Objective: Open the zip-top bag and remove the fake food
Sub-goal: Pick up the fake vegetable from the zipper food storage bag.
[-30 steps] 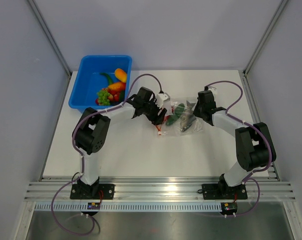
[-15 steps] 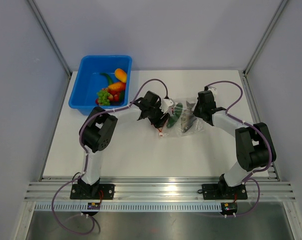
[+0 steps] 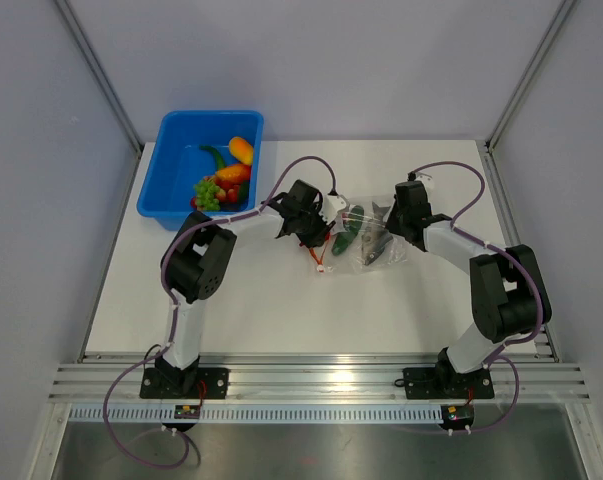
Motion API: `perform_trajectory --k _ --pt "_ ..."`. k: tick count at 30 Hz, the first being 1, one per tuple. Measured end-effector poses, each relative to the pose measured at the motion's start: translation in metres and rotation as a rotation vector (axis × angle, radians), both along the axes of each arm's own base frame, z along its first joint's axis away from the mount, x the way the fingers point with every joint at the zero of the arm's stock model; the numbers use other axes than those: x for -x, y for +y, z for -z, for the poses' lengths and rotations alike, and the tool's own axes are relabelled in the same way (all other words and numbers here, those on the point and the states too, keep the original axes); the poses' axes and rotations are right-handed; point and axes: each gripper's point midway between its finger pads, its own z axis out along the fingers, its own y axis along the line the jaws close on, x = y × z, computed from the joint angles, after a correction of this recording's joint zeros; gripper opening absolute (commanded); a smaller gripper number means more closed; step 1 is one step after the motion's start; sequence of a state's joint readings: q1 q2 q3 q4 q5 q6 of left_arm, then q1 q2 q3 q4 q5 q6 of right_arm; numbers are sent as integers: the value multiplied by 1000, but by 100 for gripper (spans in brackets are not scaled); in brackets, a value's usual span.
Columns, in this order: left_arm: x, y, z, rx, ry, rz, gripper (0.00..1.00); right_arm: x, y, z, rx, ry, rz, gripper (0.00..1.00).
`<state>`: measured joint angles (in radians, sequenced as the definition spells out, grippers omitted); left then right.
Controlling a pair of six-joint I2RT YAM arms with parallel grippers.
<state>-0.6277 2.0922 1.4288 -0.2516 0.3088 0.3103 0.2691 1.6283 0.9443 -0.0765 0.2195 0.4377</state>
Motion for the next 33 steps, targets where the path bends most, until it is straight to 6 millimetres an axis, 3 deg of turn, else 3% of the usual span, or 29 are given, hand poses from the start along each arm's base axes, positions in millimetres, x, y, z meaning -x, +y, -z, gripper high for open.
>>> perform_trajectory --k 5,16,27,33 --pt "1 7 -6 -25 -6 -18 8 0 -2 0 -1 2 14 0" --pt "-3 33 -47 -113 -71 -95 4 -1 -8 1 -10 4 38 0" --pt "-13 65 -49 -245 -99 -208 2 0 -11 2 -14 12 51 0" --pt "-12 67 -62 -261 -75 -216 1 2 -13 4 -15 24 61 0"
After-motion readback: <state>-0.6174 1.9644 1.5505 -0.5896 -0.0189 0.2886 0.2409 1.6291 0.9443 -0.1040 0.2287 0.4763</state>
